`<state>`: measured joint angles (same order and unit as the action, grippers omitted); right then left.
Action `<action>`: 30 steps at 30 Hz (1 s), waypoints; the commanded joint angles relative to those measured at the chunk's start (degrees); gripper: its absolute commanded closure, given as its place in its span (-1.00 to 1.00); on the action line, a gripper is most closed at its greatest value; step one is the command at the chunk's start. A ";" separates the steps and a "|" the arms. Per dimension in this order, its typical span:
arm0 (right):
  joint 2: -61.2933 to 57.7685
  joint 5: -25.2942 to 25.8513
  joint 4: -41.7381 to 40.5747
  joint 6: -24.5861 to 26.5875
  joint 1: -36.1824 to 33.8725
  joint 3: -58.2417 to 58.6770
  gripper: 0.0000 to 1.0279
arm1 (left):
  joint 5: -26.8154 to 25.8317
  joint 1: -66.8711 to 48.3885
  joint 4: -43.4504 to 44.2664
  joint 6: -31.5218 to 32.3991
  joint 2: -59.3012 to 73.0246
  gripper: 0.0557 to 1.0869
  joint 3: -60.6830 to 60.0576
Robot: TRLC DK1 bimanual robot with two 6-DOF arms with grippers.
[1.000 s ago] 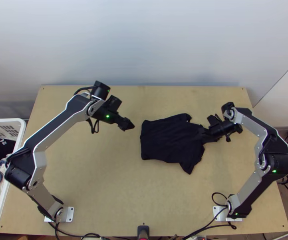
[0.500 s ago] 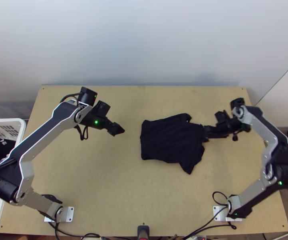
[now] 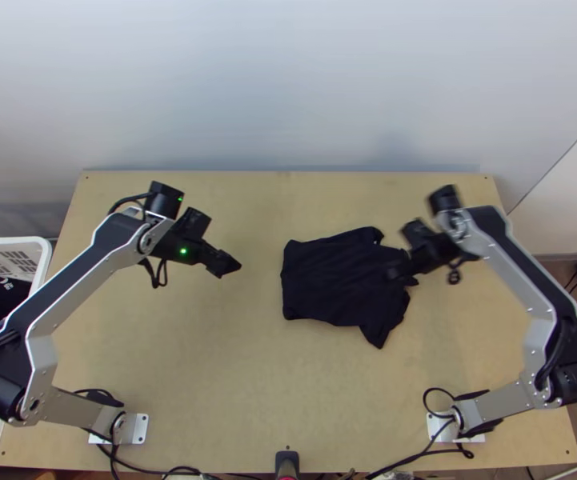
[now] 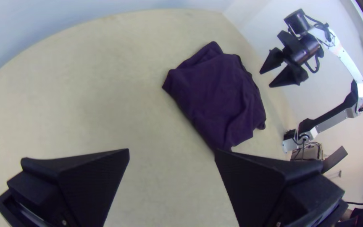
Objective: Fold the t-shirt
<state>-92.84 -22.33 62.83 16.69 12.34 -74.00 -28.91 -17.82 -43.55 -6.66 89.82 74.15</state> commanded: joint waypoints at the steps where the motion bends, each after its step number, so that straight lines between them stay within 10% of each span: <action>1: -1.91 4.92 -5.44 -0.69 13.24 0.08 -0.54 | 0.61 4.64 0.31 -0.38 -3.34 -0.92 -2.61; 7: -2.44 5.19 -13.61 -1.31 15.35 -0.71 0.59 | 0.61 9.91 0.13 -0.55 -6.50 -0.92 -3.93; 30: -22.21 4.49 -26.70 -0.78 17.02 -3.08 0.88 | 1.66 15.45 0.13 -0.64 -9.49 -0.92 -6.91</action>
<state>-108.18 -19.49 40.10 15.97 31.90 -74.63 -27.38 -3.68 -43.38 -7.33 81.52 68.12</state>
